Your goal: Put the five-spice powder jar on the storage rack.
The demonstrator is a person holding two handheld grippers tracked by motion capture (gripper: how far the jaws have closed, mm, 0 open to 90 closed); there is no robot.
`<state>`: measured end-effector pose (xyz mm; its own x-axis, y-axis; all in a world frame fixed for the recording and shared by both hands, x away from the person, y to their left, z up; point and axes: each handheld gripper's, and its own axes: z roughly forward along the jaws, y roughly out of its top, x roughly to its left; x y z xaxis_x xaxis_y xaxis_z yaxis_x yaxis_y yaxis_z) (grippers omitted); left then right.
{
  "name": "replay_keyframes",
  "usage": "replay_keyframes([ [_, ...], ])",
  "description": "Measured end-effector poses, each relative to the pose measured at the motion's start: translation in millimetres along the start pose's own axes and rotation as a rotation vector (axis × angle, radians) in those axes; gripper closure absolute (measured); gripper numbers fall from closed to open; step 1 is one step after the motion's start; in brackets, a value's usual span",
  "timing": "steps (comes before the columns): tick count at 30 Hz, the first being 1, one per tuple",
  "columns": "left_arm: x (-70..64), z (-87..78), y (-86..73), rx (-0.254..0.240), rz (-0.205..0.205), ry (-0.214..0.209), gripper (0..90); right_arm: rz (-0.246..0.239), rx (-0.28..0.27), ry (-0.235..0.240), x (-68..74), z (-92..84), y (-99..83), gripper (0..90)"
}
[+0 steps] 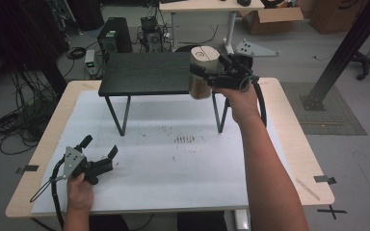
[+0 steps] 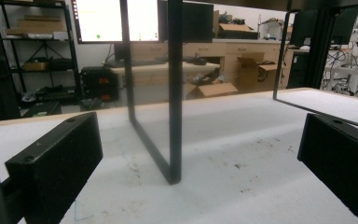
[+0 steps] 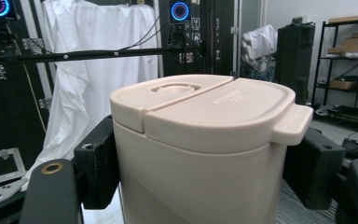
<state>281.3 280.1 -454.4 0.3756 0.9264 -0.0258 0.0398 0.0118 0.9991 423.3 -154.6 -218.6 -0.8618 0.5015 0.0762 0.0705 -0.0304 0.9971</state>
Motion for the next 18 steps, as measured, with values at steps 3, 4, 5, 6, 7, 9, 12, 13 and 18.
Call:
replay_keyframes([
  [3, 0.0, 0.0, 0.0, 0.0, -0.001, -0.001, 0.2, 0.003, 0.004, -0.011, -2.8, 3.9, 1.1, 24.1],
  [4, 0.0, 0.0, 0.0, 0.0, -0.001, -0.001, 0.2, 0.003, 0.004, -0.011, -2.8, 3.9, 1.1, 24.1],
  [5, 0.1, 0.1, 0.0, 0.0, 0.0, 0.0, 0.2, 0.003, 0.005, -0.012, -3.6, 5.0, 1.7, 24.1],
  [6, 0.1, 0.1, 0.0, 0.001, -0.001, -0.001, 0.2, 0.002, 0.008, -0.02, -4.9, 7.3, 3.0, 24.0],
  [7, 0.1, 0.1, 0.0, 0.001, -0.001, -0.001, 0.2, 0.002, 0.008, -0.02, -4.9, 7.3, 3.0, 24.0],
  [9, 0.1, 0.0, 0.0, 0.0, -0.001, -0.001, 0.2, -0.005, 0.018, -0.033, -7.2, 11.1, 4.9, 24.0],
  [12, 0.1, 0.0, 0.0, 0.0, -0.001, -0.001, 0.2, -0.007, 0.023, -0.04, -8.7, 14.0, 5.6, 24.0],
  [13, 0.2, 0.0, 0.0, 0.0, 0.0, -0.001, 0.2, -0.01, 0.026, -0.048, -9.6, 16.1, 5.4, 24.0],
  [18, 0.1, 0.0, -0.1, -0.001, 0.0, 0.0, 0.2, -0.005, 0.035, -0.071, -13.6, 21.1, 3.3, 24.0],
])
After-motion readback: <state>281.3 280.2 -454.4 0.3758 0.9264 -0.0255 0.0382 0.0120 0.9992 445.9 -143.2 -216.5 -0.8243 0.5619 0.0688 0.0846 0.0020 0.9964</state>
